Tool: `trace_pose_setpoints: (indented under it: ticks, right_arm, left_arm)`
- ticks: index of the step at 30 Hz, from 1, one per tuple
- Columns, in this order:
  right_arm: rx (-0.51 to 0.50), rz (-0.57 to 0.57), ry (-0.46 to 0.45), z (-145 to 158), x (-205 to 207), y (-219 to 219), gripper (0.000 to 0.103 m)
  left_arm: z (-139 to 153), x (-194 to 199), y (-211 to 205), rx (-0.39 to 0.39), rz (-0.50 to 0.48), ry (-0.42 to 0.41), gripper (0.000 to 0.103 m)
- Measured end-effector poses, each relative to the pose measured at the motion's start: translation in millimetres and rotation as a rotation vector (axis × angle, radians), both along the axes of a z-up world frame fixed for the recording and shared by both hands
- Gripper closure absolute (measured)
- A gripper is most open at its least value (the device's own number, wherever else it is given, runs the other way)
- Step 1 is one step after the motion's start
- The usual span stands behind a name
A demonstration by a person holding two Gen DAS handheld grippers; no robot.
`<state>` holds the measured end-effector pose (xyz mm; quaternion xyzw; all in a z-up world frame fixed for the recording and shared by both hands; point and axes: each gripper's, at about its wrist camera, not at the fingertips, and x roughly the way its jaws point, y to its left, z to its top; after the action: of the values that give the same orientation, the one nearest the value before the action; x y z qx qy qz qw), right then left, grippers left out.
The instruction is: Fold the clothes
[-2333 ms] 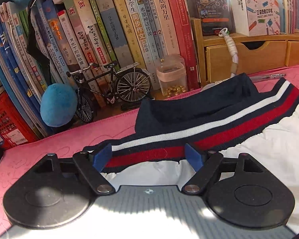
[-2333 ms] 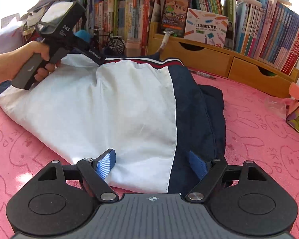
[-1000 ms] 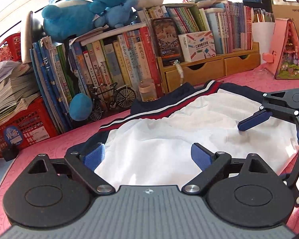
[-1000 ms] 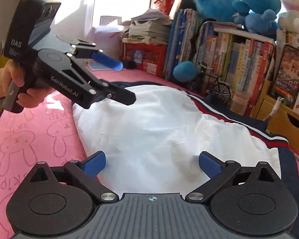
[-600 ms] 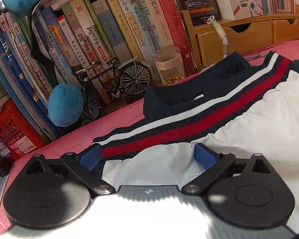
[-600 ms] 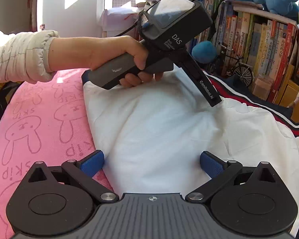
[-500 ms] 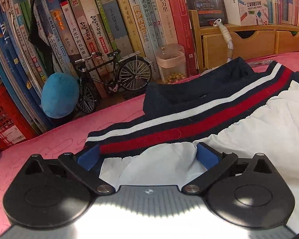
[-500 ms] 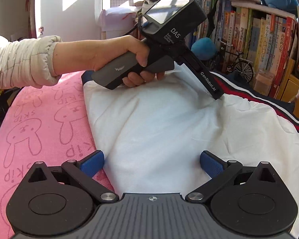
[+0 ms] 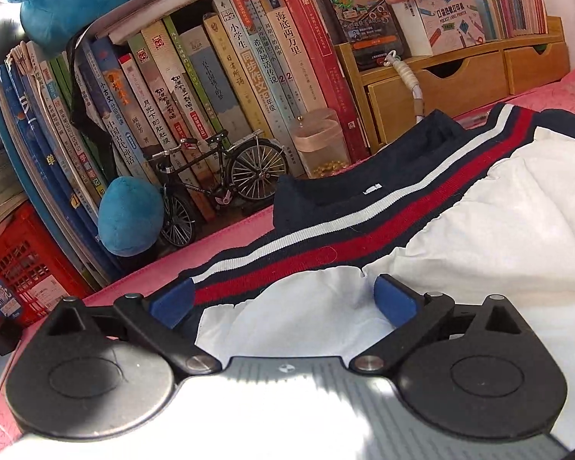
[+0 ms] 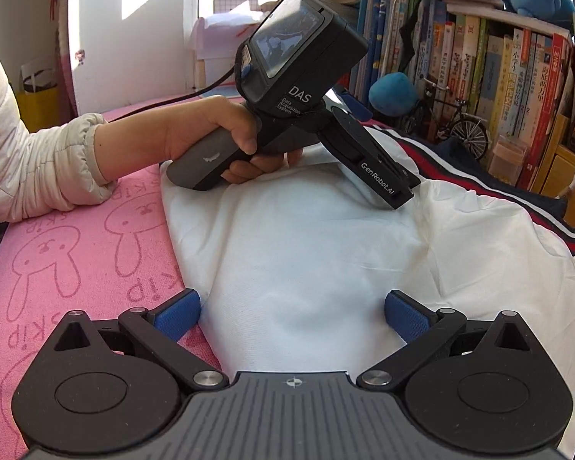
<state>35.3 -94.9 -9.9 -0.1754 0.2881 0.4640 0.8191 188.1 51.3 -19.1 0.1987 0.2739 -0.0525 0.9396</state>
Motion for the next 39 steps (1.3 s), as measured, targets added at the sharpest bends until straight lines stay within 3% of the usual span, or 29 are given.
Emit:
trace_pose_setpoints:
  ticks: [8, 11, 16, 18, 21, 23, 26, 30, 35, 39]
  right_arm:
    - [-0.001, 0.0, 0.0, -1, 1, 0, 0.0]
    - [-0.001, 0.0, 0.002, -1, 1, 0, 0.0]
    - [0.0, 0.0, 0.004, -1, 1, 1, 0.0]
    - [-0.001, 0.0, 0.004, -1, 1, 1, 0.0]
    - [-0.001, 0.0, 0.003, -2, 0, 0, 0.0]
    - [-0.001, 0.0, 0.004, -2, 0, 0, 0.0]
    - [-0.001, 0.001, 0.005, -2, 1, 1, 0.0]
    - [-0.001, -0.05, 0.015, -2, -6, 1, 0.0]
    - [-0.055, -0.222, 0.053, 3, -22, 1, 0.0]
    - [-0.043, -0.379, 0.098, 3, -36, -45, 0.0]
  left_arm:
    - [2, 7, 15, -0.114, 0.0, 0.063, 0.001]
    - [14, 6, 23, -0.129, 0.054, 0.072, 0.0]
    - [63, -57, 59, -0.276, 0.115, 0.032, 0.001]
    - [72, -94, 70, -0.267, 0.107, -0.001, 0.0]
    - [68, -145, 78, -0.166, 0.14, -0.027, 0.0]
    - [56, -169, 78, -0.074, 0.176, -0.016, 0.0]
    - [35, -180, 85, -0.016, 0.241, 0.049, 0.0]
    - [18, -180, 104, -0.028, 0.339, 0.097, 0.0]
    - [17, -184, 122, -0.117, 0.36, 0.103, 0.0]
    - [14, -188, 128, -0.168, 0.354, 0.096, 0.0]
